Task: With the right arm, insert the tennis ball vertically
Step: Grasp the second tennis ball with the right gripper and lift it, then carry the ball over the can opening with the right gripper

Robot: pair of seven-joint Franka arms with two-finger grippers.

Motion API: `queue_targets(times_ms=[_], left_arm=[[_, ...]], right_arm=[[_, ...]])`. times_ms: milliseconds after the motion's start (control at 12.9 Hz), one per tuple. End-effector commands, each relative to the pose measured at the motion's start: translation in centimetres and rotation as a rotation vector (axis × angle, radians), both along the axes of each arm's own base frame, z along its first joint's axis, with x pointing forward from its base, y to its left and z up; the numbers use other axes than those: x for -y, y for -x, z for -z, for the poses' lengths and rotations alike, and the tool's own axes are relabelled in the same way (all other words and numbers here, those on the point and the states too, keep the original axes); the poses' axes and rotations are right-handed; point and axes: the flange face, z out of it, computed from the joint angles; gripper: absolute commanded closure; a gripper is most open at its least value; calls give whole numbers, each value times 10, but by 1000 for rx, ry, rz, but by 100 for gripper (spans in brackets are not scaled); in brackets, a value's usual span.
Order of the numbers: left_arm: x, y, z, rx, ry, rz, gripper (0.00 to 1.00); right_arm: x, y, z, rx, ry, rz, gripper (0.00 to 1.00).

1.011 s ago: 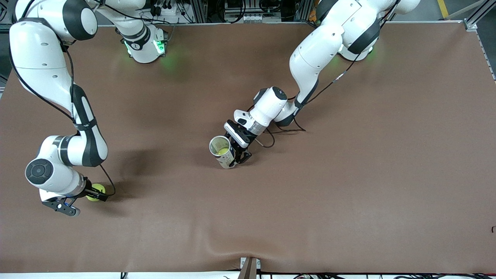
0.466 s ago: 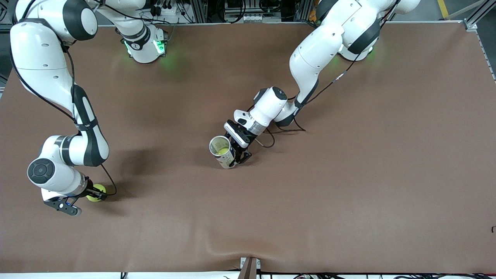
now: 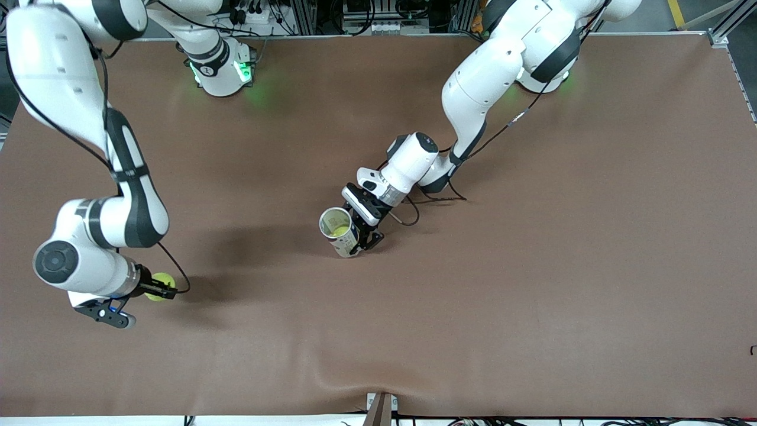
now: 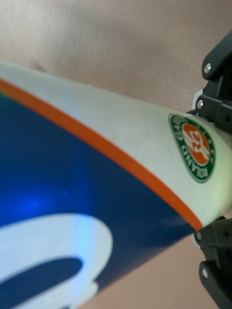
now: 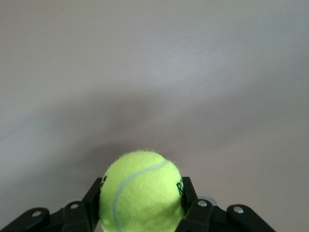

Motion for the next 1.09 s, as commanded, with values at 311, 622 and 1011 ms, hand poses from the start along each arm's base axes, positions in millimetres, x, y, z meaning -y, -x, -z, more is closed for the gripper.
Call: queue_targets(times_ms=[311,622,1011], left_arm=[[-9,12,20,-62,-43,8,32],[-9,13,19,-63,-42,8,32],[-9,13,19,-63,-42,8,32]], right_arm=[[-161,60,-142,-8,-147,74,50],[-291,99,-154,3,-140,242,50],[-397,125,-130,79,-210,335,52]])
